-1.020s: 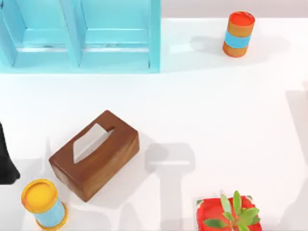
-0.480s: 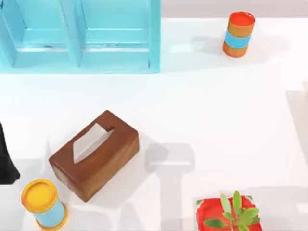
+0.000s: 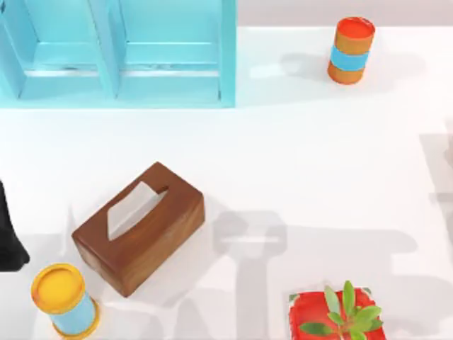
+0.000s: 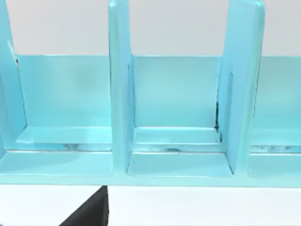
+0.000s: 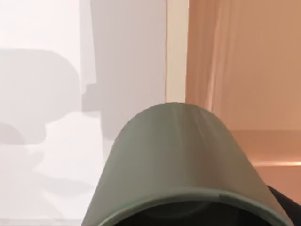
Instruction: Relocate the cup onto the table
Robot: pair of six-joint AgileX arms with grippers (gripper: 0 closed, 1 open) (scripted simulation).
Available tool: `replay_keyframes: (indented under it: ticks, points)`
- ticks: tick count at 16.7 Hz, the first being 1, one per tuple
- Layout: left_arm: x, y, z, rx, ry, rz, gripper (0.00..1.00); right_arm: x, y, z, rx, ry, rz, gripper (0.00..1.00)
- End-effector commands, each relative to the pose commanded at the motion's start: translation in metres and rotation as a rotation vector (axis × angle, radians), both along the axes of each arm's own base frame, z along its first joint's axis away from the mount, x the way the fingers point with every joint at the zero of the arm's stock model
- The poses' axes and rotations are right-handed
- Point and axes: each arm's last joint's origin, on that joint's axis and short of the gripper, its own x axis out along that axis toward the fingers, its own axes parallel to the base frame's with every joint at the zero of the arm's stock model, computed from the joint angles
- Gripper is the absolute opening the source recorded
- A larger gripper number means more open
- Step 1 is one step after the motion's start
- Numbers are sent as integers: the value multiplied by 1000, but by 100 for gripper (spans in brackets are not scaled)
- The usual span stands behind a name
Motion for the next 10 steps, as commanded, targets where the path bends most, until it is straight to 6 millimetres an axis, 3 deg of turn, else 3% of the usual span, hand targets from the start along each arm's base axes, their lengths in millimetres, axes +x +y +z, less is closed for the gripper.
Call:
replay_keyframes:
  ticks: [3,6,10]
  points:
    - [0,0,0,0,0,0,100,54,36,10,-13,-1,2,0]
    - [0,0,0,0,0,0,100,104,90,21,-20,-59,2,0]
    - [0,0,0,0,0,0,100,140,181,18,-8,-113,1,0]
